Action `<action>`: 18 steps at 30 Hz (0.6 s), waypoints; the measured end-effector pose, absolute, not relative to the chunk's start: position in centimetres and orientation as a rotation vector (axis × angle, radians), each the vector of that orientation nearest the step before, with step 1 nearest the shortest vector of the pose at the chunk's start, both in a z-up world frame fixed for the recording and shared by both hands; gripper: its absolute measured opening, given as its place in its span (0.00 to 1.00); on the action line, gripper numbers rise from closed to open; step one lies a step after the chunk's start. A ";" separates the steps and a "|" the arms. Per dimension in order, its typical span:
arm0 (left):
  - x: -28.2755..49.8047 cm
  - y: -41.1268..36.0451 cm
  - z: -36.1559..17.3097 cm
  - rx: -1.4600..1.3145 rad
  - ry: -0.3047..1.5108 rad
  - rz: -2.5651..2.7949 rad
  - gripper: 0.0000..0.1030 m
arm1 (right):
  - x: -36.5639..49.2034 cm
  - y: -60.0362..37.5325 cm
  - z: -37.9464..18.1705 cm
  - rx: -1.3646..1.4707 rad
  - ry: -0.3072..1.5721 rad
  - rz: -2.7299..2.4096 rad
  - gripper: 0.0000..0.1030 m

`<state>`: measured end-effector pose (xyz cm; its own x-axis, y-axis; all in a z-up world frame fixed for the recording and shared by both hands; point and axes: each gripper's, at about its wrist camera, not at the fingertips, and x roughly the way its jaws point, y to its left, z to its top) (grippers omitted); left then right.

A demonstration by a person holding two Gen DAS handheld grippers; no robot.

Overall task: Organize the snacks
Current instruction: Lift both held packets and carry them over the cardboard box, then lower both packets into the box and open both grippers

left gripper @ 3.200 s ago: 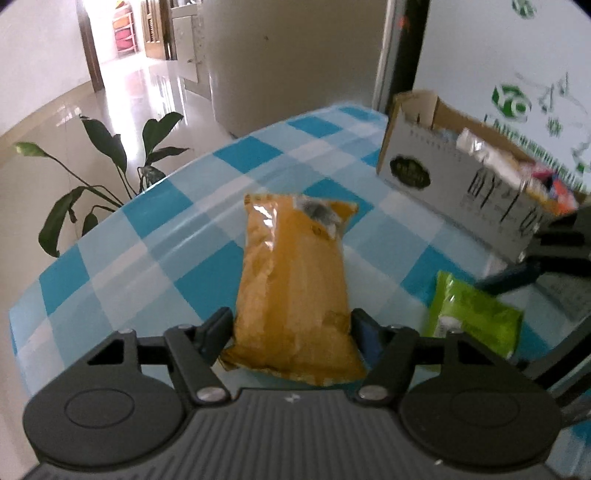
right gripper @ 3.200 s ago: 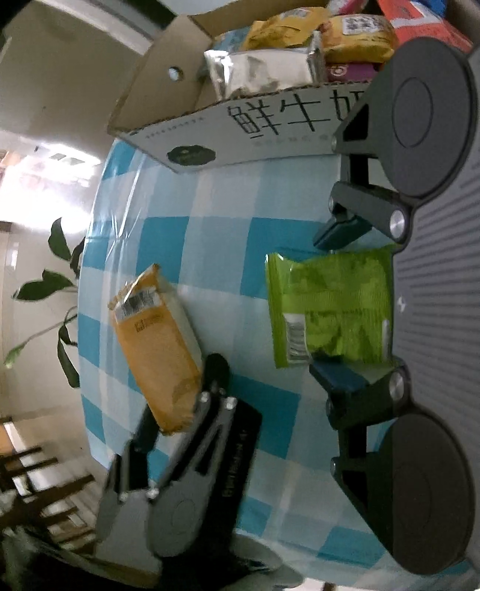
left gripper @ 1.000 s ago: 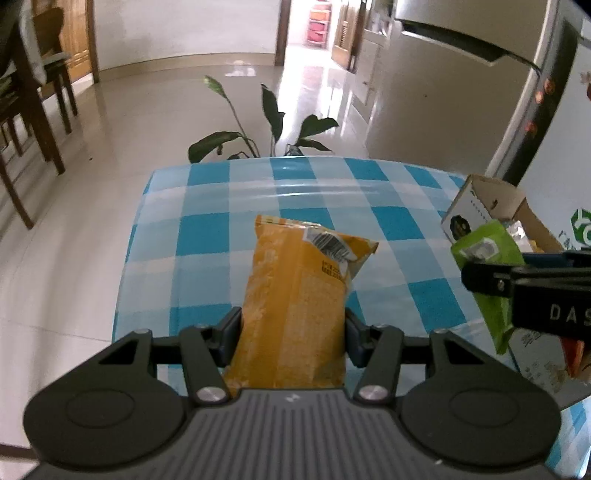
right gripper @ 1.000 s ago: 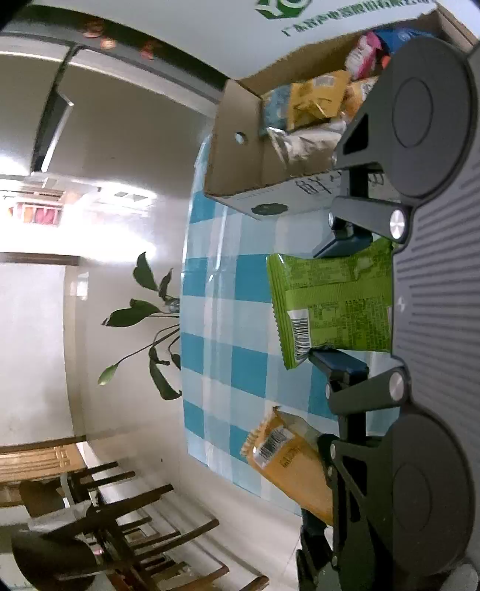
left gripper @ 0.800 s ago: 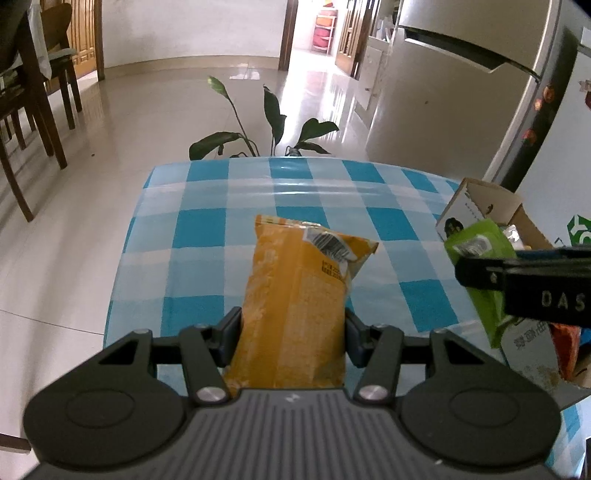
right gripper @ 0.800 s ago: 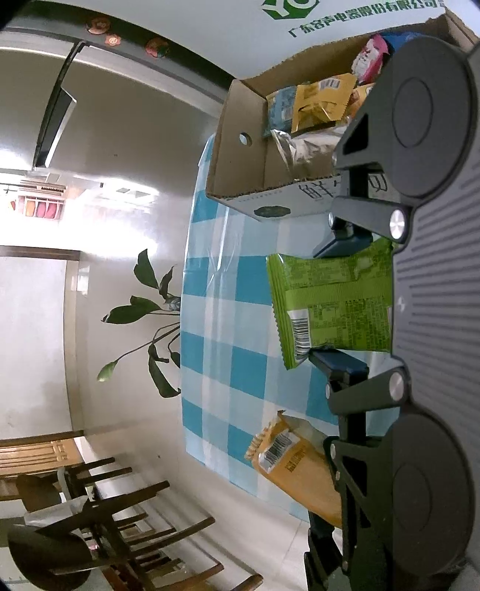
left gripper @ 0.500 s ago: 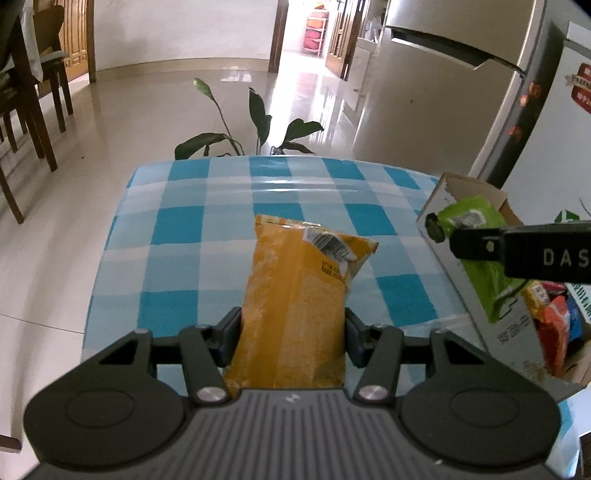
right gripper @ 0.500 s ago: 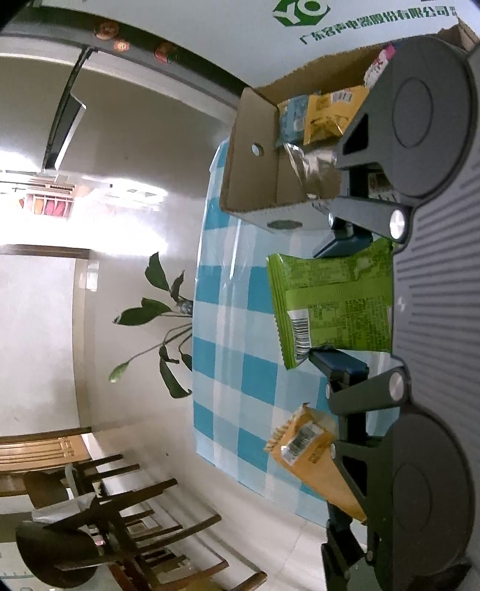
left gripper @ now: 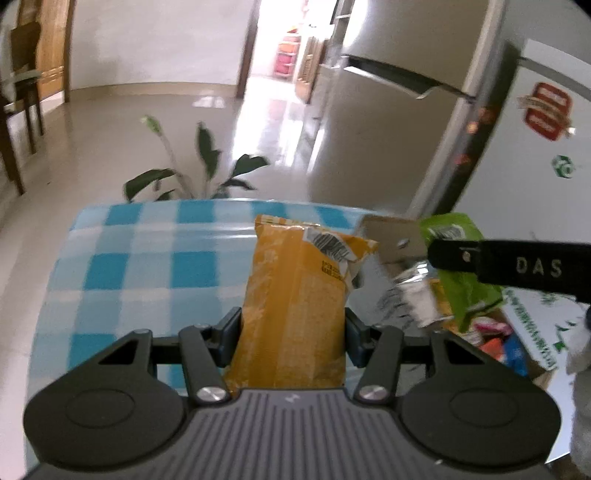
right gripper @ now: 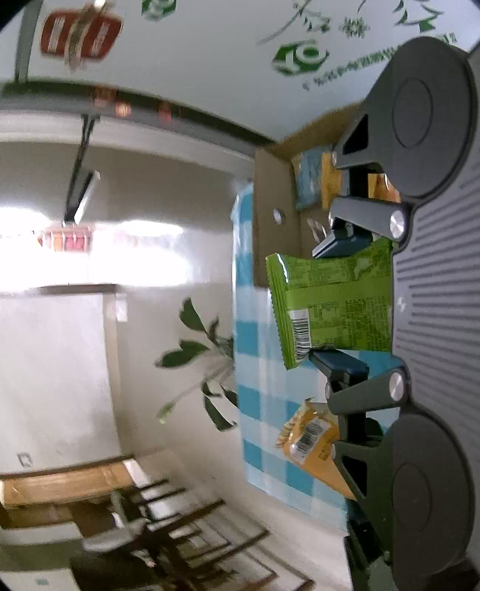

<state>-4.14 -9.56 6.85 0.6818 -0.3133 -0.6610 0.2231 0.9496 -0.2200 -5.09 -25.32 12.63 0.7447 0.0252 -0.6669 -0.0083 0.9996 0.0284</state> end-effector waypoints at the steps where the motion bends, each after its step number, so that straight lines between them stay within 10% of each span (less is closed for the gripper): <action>1: -4.1 -10.2 7.1 -0.123 0.761 -0.317 0.53 | -5.3 -26.1 12.9 0.039 0.724 0.011 0.56; 18: -4.6 -19.0 8.2 -0.124 0.754 -0.486 0.53 | -7.1 -35.0 13.3 0.168 0.696 -0.147 0.56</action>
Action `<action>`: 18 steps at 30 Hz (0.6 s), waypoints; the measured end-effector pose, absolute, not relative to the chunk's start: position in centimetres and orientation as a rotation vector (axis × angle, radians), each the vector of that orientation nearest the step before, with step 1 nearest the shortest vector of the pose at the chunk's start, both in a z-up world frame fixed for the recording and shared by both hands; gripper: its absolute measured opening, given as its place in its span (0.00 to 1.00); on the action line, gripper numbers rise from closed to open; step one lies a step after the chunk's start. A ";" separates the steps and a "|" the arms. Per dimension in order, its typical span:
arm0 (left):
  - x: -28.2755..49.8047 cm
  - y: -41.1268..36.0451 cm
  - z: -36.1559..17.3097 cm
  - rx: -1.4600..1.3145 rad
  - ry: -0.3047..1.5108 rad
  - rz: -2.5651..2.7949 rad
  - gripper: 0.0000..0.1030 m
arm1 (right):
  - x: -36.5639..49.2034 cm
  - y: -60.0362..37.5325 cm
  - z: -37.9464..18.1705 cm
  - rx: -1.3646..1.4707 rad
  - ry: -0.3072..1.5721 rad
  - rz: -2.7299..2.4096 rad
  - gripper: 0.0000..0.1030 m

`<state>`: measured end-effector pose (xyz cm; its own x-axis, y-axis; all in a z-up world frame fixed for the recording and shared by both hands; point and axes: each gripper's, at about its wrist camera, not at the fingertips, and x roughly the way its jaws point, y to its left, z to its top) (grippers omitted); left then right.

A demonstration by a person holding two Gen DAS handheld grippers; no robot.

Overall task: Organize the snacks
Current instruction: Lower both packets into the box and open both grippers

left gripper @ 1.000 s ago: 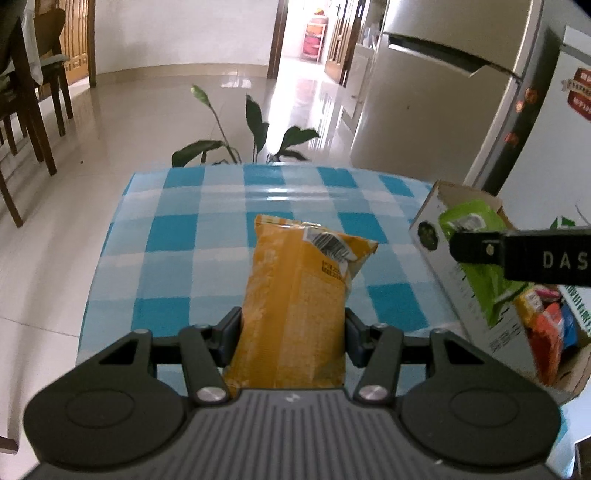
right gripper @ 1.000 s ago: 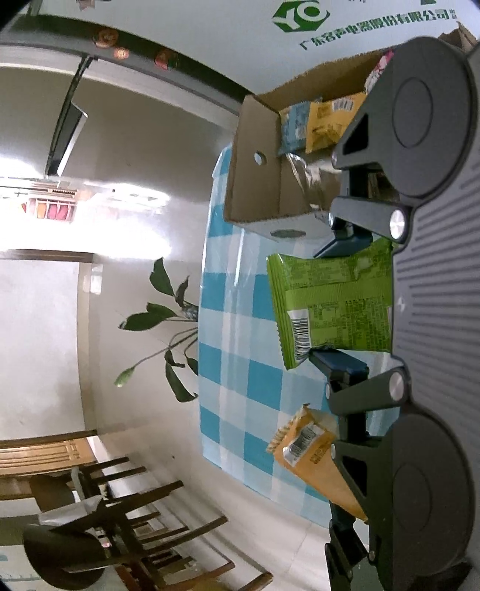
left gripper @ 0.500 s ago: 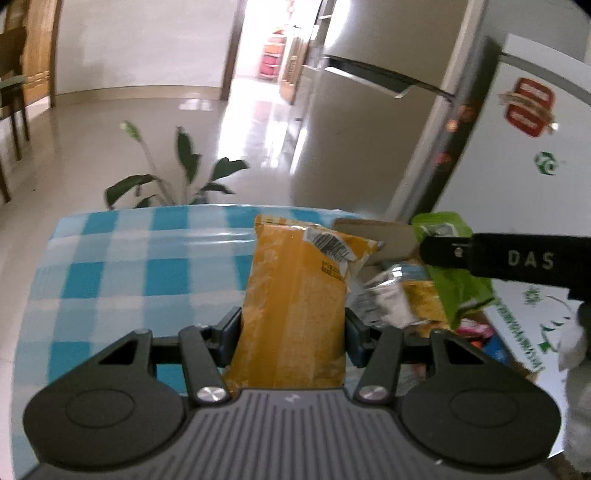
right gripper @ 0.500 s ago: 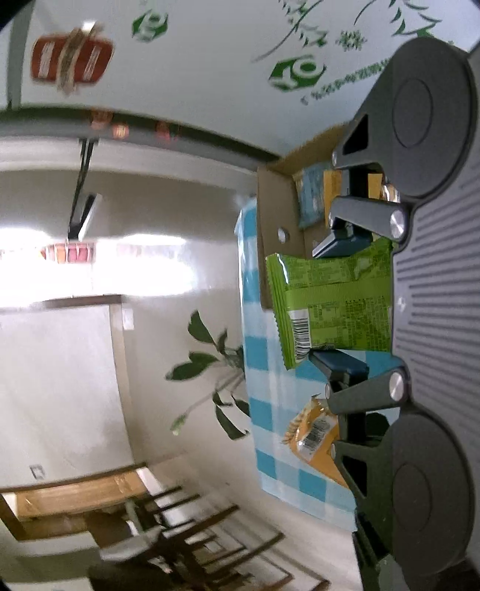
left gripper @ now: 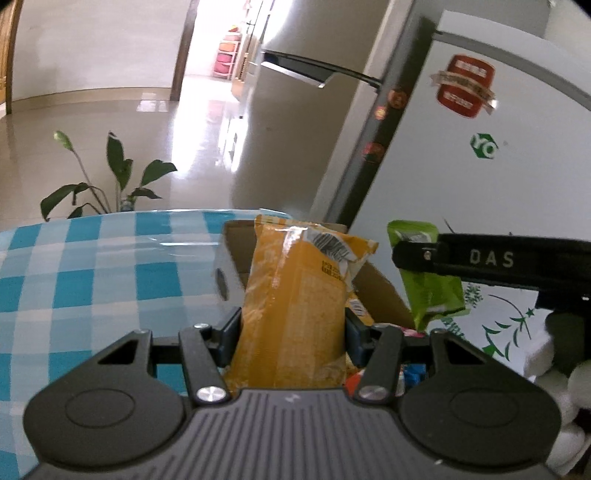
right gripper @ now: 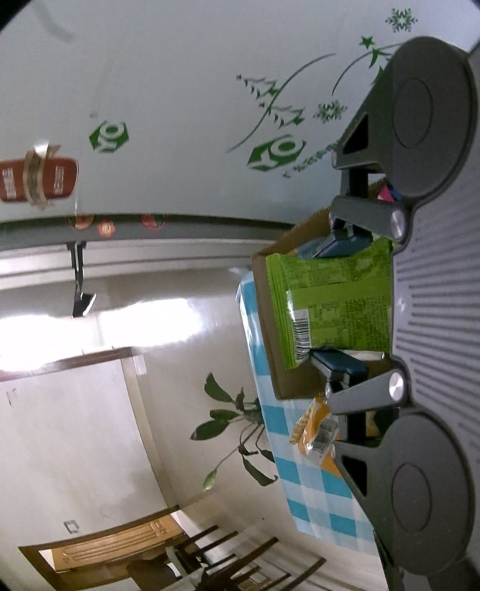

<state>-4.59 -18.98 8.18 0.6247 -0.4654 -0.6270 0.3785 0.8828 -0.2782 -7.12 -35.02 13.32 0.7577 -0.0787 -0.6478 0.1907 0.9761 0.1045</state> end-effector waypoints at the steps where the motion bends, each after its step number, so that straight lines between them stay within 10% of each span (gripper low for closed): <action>1: -4.7 -19.4 8.2 -0.121 0.755 -0.490 0.53 | -7.2 -35.3 13.3 0.172 0.695 -0.153 0.56; 11: -5.7 -23.0 6.5 -0.088 0.804 -0.531 0.56 | -7.6 -37.6 12.7 0.232 0.706 -0.200 0.57; 15: -6.0 -23.4 7.0 -0.062 0.786 -0.499 0.83 | -7.7 -38.0 12.7 0.257 0.705 -0.202 0.71; 18: -6.2 -23.3 7.7 -0.049 0.770 -0.486 0.84 | -7.9 -38.3 12.8 0.275 0.693 -0.204 0.76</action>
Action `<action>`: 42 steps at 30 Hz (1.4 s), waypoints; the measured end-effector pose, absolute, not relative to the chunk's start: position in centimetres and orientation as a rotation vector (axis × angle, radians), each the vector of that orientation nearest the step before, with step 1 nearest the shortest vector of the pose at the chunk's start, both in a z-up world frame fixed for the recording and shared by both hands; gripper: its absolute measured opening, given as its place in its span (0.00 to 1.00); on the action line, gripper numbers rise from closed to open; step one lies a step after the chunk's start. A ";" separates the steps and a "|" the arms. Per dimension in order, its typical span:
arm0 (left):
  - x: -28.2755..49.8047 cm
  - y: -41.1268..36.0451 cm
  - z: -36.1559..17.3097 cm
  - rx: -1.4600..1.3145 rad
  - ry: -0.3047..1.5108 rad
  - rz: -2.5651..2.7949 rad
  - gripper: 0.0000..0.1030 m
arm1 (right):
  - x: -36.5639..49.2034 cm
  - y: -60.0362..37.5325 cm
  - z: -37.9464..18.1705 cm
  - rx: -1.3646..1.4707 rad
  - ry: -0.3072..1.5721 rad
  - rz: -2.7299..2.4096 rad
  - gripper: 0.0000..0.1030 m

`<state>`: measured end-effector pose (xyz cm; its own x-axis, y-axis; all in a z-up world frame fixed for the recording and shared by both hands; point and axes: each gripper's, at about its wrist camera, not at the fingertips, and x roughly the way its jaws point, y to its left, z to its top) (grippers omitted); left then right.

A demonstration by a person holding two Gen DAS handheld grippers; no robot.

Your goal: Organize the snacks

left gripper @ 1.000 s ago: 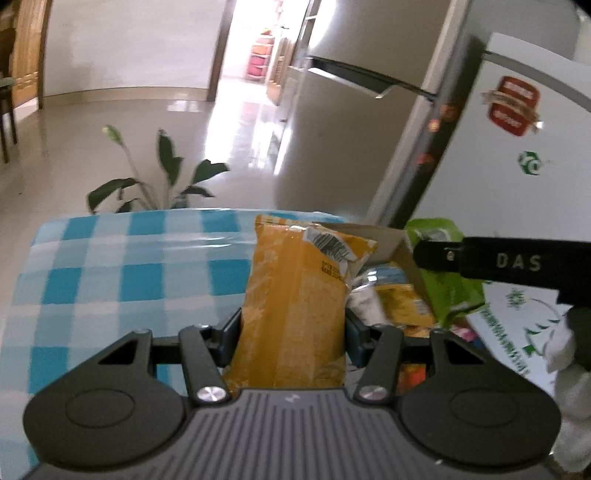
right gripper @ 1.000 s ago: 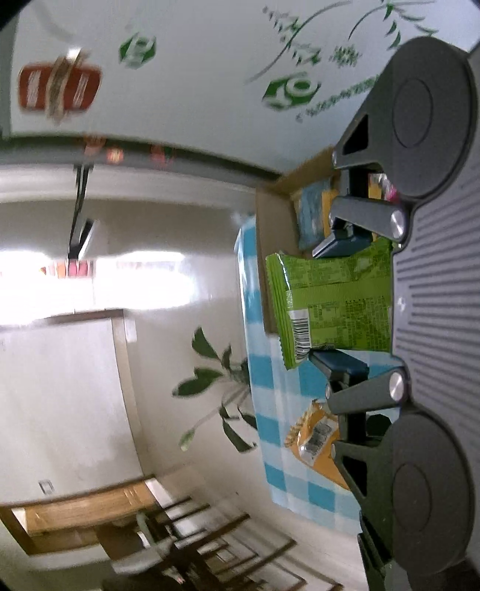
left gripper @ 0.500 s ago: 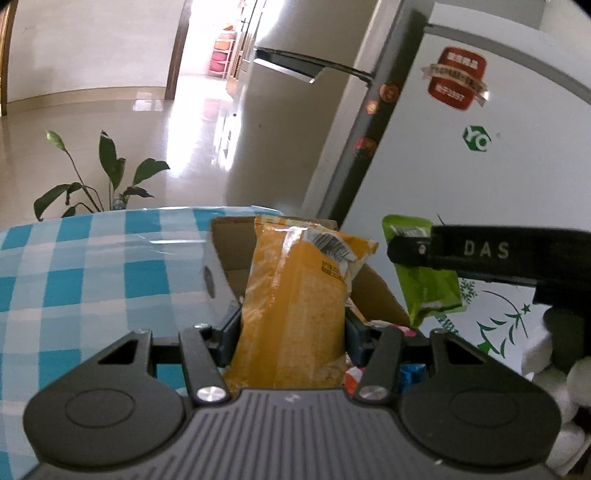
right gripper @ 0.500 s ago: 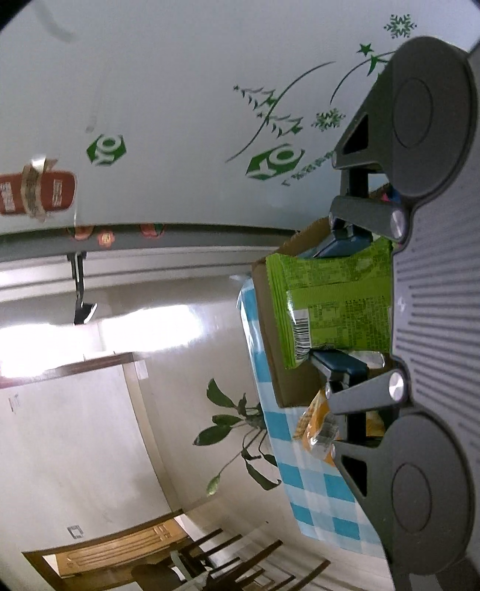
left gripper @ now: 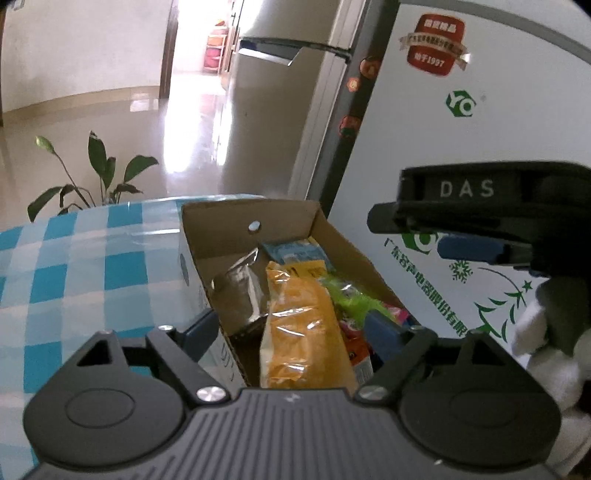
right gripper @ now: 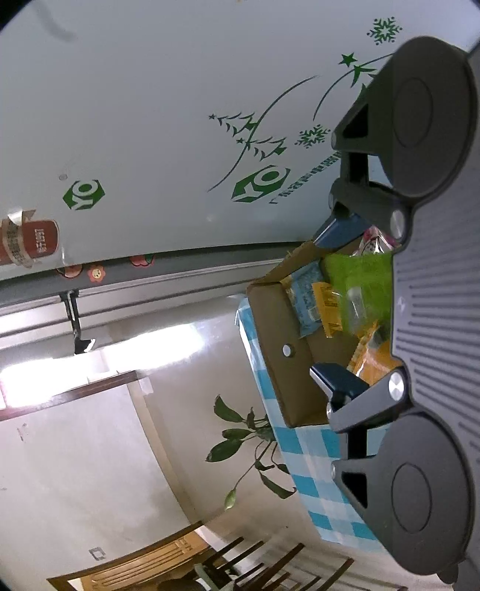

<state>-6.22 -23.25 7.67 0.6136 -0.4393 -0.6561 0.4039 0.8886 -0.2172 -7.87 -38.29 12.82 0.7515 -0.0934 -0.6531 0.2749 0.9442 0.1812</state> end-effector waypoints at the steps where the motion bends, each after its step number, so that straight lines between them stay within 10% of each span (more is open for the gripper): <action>1: -6.3 -23.3 7.8 -0.041 0.768 -0.479 0.85 | -7.9 -38.4 12.9 0.285 0.691 -0.204 0.77; 42: -11.2 -19.8 10.4 0.083 0.831 -0.190 0.98 | -16.4 -37.0 9.9 0.168 0.817 -0.407 1.00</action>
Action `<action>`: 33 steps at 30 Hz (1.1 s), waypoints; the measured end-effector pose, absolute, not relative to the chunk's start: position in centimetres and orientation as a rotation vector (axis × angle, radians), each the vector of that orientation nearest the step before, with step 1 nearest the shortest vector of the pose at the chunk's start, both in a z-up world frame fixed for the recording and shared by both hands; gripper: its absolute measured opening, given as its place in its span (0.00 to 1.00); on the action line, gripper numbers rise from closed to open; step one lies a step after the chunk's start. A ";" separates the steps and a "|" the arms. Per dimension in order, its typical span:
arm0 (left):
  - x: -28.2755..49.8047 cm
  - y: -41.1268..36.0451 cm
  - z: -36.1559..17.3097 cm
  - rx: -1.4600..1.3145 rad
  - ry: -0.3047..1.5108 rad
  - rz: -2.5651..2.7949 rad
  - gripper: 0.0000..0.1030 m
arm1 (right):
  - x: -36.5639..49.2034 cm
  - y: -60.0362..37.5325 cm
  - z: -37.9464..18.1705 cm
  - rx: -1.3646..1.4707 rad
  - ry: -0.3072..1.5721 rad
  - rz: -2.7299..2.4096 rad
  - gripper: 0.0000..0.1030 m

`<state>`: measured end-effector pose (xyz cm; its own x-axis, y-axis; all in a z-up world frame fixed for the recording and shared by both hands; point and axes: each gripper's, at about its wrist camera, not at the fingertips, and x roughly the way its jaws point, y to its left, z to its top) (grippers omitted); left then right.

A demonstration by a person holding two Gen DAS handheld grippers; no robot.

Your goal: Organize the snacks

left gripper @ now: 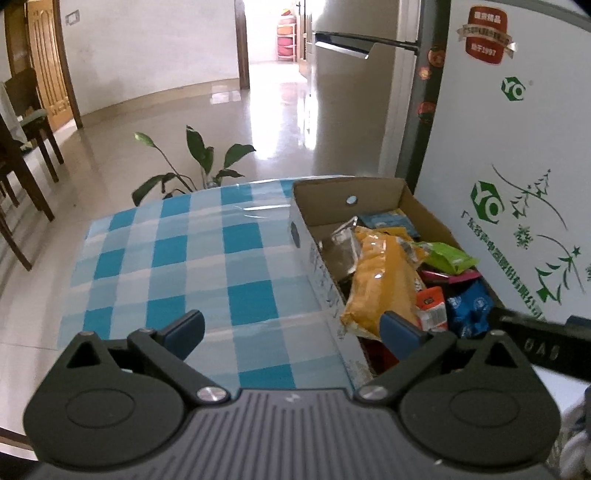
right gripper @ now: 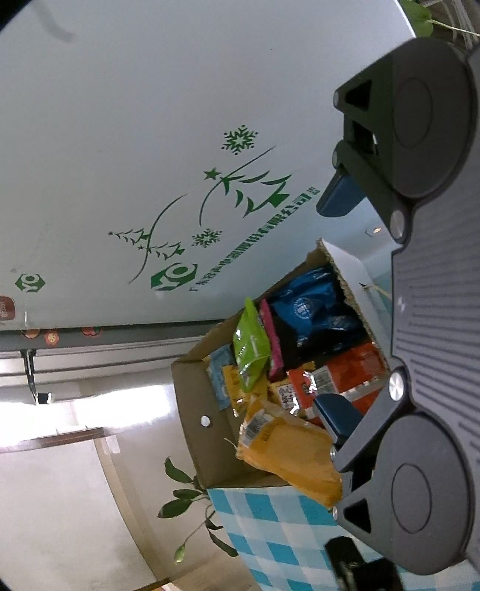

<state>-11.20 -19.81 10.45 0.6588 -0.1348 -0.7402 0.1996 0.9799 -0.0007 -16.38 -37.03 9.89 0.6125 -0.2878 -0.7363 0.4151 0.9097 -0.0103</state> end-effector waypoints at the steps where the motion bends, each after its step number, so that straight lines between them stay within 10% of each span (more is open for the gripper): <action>1: -11.1 -19.8 10.4 0.079 0.835 -0.187 0.98 | -16.4 -36.9 9.8 0.161 0.820 -0.405 1.00; 33: -10.5 -20.0 10.0 0.059 0.906 -0.148 0.98 | -14.9 -35.7 9.6 0.071 0.874 -0.290 1.00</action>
